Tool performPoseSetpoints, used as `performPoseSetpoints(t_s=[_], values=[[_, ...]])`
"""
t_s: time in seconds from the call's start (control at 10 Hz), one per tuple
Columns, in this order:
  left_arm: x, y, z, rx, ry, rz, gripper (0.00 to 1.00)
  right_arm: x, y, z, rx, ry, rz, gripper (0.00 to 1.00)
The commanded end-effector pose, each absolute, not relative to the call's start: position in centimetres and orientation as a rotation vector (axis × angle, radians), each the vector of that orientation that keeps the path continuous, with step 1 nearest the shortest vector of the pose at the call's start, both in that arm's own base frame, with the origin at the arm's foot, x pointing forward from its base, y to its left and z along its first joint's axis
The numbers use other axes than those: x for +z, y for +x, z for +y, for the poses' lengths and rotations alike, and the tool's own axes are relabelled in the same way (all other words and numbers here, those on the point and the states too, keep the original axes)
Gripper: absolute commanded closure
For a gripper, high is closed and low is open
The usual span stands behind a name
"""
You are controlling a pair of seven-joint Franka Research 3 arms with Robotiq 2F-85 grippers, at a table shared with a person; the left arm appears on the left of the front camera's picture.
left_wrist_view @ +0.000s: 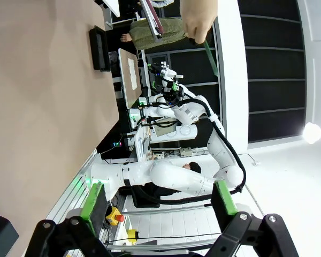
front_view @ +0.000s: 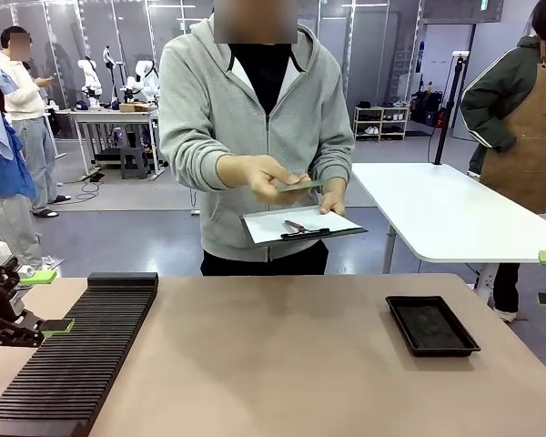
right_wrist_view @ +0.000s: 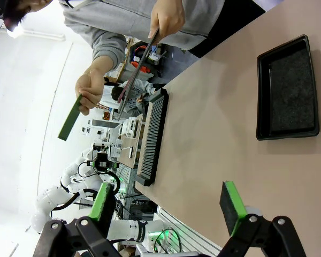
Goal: Inspect the PCB.
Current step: Pick up the Blank PCB that the human is holding.
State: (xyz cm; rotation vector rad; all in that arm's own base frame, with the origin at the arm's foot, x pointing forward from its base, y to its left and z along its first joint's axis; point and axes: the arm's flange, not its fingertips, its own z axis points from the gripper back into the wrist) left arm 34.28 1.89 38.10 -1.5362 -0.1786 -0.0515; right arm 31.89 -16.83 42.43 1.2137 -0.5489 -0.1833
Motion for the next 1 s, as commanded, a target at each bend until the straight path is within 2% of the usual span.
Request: performPoseSetpoints(t_s=[0.0, 0.8, 0.9], values=[[38.0, 34.1, 1.8, -0.062, -1.536, -0.187, 0.0, 42.5, 31.8, -16.5, -0.187, 1.228, -0.561, 0.0], [38.0, 34.1, 1.8, -0.062, -1.536, -0.187, 0.0, 42.4, 31.9, -16.8, -0.183, 1.214, -0.549, 0.0], [38.0, 34.1, 1.8, -0.062, -1.536, -0.187, 0.0, 43.7, 31.6, -16.0, -0.191, 1.224, -0.545, 0.0]])
